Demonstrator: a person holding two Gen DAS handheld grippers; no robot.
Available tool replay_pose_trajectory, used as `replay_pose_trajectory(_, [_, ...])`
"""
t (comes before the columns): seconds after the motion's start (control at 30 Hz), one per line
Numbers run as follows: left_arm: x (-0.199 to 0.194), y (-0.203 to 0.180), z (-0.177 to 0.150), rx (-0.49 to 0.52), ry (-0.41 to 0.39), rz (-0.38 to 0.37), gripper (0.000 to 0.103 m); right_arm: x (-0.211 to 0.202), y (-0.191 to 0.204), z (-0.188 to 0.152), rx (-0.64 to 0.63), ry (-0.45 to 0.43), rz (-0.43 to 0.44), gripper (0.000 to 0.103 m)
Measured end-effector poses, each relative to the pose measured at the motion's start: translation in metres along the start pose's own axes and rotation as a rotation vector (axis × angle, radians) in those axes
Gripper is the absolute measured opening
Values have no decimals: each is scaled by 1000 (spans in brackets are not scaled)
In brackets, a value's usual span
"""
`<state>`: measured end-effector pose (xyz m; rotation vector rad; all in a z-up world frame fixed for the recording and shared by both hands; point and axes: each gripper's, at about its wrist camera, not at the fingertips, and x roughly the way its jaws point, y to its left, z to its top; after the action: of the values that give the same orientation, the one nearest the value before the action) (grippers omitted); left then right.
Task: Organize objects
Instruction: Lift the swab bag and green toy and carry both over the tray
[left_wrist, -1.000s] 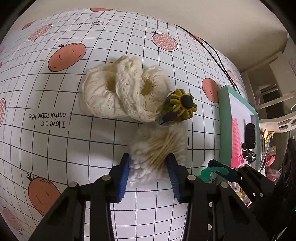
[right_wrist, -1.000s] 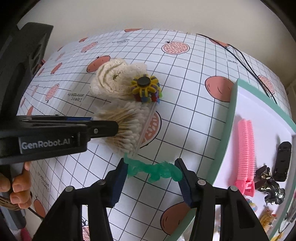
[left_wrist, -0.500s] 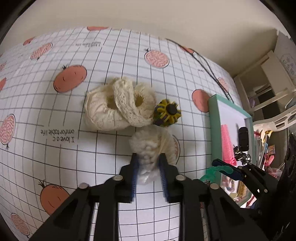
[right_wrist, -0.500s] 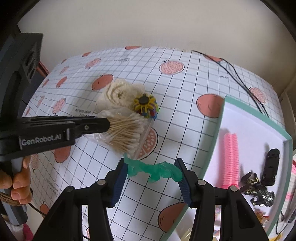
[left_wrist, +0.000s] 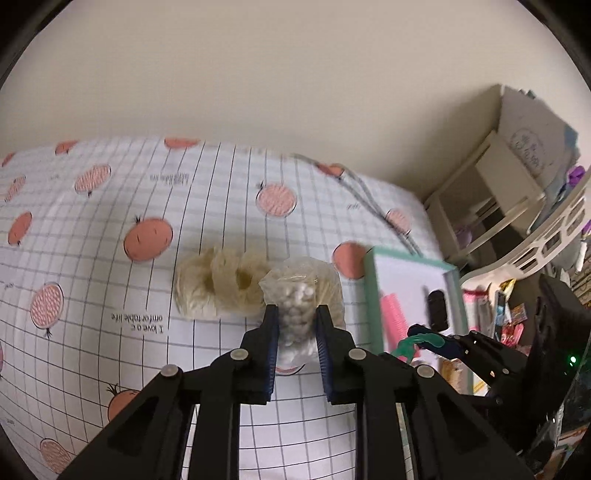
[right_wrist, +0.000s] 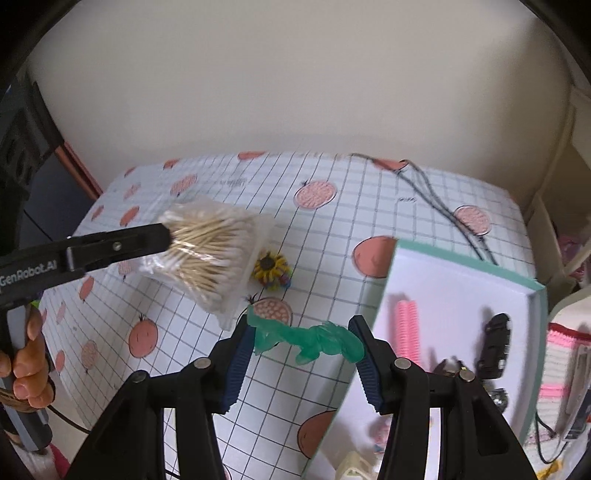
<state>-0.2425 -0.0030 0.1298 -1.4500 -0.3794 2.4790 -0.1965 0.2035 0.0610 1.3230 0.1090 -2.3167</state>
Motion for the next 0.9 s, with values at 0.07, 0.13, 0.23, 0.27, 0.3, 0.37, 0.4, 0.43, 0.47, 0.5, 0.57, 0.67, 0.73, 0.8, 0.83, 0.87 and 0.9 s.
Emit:
replay_pose_trajectory(0.07, [-7,-5,2,0,-23,-9,20,-8,-6,1,13,-15,-6,55])
replay_pose_trajectory(0.13, [-15,-10,4,0,-43,-22,20,-16,-13,0,28,-28,-19,55])
replay_pose_trajectory(0.23, [-23,-19,5,4,-66,-41,20,-24,-22,-3,50,-41,-33,55])
replay_pose_trajectory(0.27, [-25,-24,6,7,-74,-50,20,-27,-26,-4,56,-44,-36,55])
replay_pose_trajectory(0.3, [-26,-28,6,10,-79,-55,20,-29,-29,-5,62,-48,-41,55])
replay_pose_trajectory(0.37, [-28,-38,5,22,-88,-70,20,-35,-36,-7,72,-57,-51,55])
replay_pose_trajectory(0.4, [-29,-43,5,26,-90,-76,20,-39,-40,-9,80,-62,-55,55])
replay_pose_trajectory(0.43, [-29,-47,5,29,-90,-82,20,-41,-43,-9,86,-67,-58,55])
replay_pose_trajectory(0.47, [-28,-53,5,31,-88,-91,20,-44,-48,-9,92,-71,-63,55])
replay_pose_trajectory(0.5, [-26,-56,4,33,-87,-95,20,-47,-53,-10,99,-77,-71,55])
replay_pose_trajectory(0.57, [-21,-66,3,41,-80,-106,20,-52,-62,-11,113,-83,-83,55])
replay_pose_trajectory(0.67, [-14,-79,1,54,-71,-120,20,-58,-77,-13,138,-89,-95,55])
replay_pose_trajectory(0.73, [-9,-88,-1,60,-65,-130,20,-62,-87,-15,155,-93,-110,55])
replay_pose_trajectory(0.8, [-3,-98,-2,67,-56,-141,20,-65,-98,-16,174,-98,-121,55])
replay_pose_trajectory(0.83, [-1,-102,-3,70,-51,-146,20,-67,-103,-16,182,-102,-123,55])
replay_pose_trajectory(0.87, [4,-108,-4,75,-43,-150,20,-69,-108,-17,191,-106,-126,55])
replay_pose_trajectory(0.9, [7,-112,-5,77,-39,-151,20,-72,-114,-17,204,-112,-135,55])
